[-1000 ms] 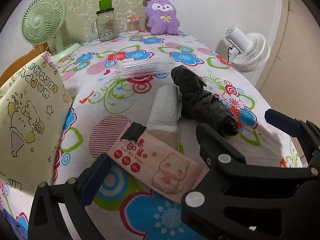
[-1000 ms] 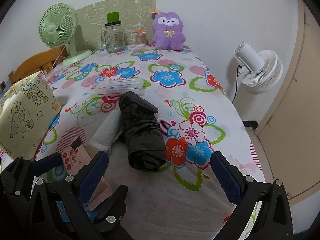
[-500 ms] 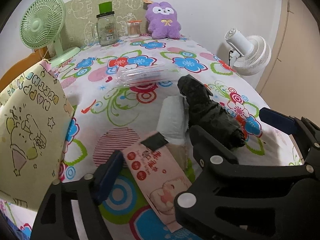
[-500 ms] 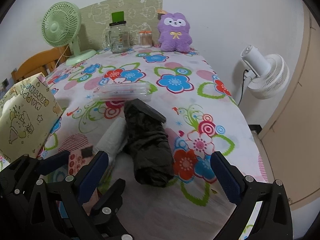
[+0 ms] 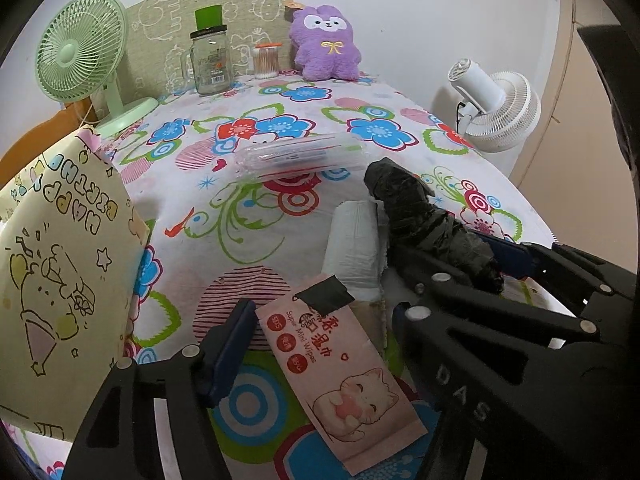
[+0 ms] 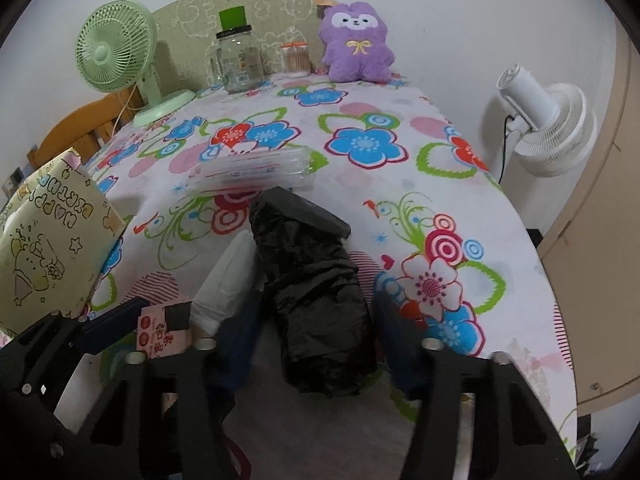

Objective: Organize soft objects
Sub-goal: 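Grasp the black wrapped object with the right gripper while the left grasps the pink wipes pack, then lift the pink wipes and black object and carry them over the fabric box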

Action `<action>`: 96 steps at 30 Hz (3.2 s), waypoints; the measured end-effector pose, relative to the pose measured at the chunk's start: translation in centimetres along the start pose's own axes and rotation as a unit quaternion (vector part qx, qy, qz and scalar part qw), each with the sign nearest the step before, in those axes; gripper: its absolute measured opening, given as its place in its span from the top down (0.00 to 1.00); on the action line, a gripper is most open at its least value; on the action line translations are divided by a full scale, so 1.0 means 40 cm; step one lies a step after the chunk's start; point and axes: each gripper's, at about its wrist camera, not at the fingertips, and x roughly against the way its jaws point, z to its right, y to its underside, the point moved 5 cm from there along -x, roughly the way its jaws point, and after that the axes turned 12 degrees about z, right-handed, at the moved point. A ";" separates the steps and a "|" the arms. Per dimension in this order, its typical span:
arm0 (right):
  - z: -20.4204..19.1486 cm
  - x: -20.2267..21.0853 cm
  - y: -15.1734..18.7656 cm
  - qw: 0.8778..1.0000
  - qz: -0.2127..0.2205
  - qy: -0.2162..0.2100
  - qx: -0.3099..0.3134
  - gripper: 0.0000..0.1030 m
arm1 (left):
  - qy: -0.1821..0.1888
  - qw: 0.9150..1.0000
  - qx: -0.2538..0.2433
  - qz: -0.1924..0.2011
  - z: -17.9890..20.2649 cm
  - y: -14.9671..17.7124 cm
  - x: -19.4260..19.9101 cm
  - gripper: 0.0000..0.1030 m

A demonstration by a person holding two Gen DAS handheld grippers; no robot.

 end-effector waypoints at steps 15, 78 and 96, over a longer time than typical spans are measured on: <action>-0.013 0.073 0.014 1.000 0.016 -0.004 0.011 0.61 | -0.011 1.000 -0.002 -0.011 0.004 0.025 0.028 0.25; -0.061 0.305 -0.144 0.996 0.090 0.003 -0.019 0.60 | -0.010 0.997 -0.023 0.076 -0.004 -0.148 0.232 0.62; -0.092 0.349 -0.220 0.993 0.113 0.007 -0.013 0.60 | -0.004 0.996 -0.019 0.090 -0.031 -0.200 0.272 0.61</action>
